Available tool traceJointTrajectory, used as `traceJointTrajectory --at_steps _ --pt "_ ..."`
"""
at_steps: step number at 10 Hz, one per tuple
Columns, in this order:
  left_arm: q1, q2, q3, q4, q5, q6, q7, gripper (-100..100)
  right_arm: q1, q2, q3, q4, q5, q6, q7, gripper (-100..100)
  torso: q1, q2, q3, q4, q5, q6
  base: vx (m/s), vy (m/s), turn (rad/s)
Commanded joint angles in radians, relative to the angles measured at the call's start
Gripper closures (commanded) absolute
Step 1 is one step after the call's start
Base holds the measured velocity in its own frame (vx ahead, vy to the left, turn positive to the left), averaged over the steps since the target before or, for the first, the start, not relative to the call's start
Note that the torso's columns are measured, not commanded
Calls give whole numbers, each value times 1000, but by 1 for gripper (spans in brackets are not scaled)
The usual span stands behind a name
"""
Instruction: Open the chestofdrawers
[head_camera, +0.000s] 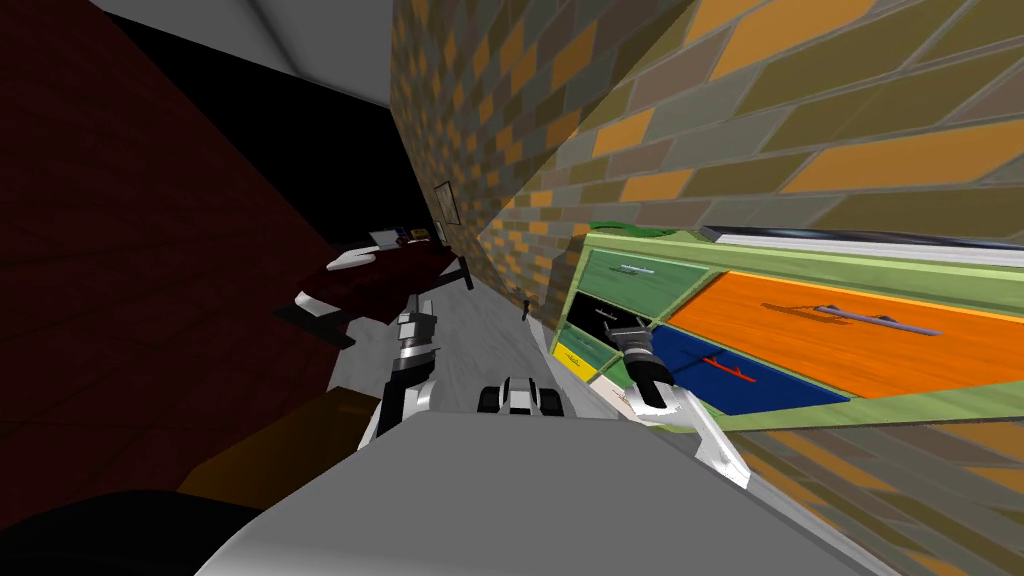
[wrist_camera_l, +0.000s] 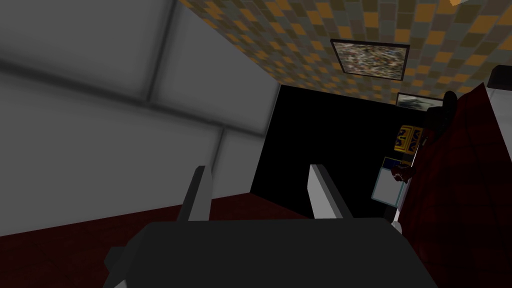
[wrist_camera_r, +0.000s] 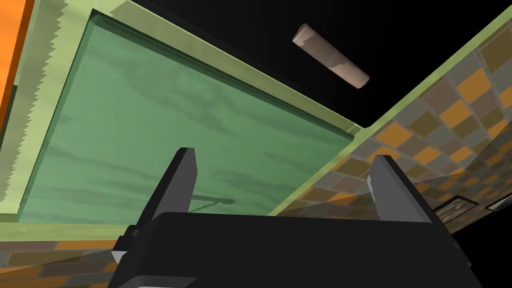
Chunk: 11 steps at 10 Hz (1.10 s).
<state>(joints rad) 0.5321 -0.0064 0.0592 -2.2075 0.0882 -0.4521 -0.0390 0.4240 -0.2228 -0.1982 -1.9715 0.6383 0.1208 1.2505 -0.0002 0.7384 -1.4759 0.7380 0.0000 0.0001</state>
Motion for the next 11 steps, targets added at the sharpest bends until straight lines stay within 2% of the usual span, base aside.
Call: traceJointTrajectory --at_steps 1,3,4,6,7,11 --pt "0 0 0 0 0 0 0 0 -7 -6 -4 26 13 27 55 -100 0 -1 0 0 0 0 41 42 -15" --pt "0 0 0 0 0 0 0 0 -18 -20 -10 68 32 73 124 -100 1 0 0 0 0 0 66 64 -35" --pt "0 0 0 0 0 0 0 0 -18 -20 -10 68 32 73 140 -100 2 -2 -1 0 0 0 65 62 -12" --pt "0 0 0 0 0 0 0 0 -28 -36 -14 106 49 114 202 -100 -1 0 0 0 0 0 65 55 -21" --pt "0 0 0 0 0 0 0 0 -28 -36 -14 106 49 114 215 -100 0 -1 0 0 0 0 51 45 -17" --pt "0 0 0 0 0 0 0 0 -43 -78 -23 162 77 178 334 -100 1 -1 0 0 0 0 52 60 -28"
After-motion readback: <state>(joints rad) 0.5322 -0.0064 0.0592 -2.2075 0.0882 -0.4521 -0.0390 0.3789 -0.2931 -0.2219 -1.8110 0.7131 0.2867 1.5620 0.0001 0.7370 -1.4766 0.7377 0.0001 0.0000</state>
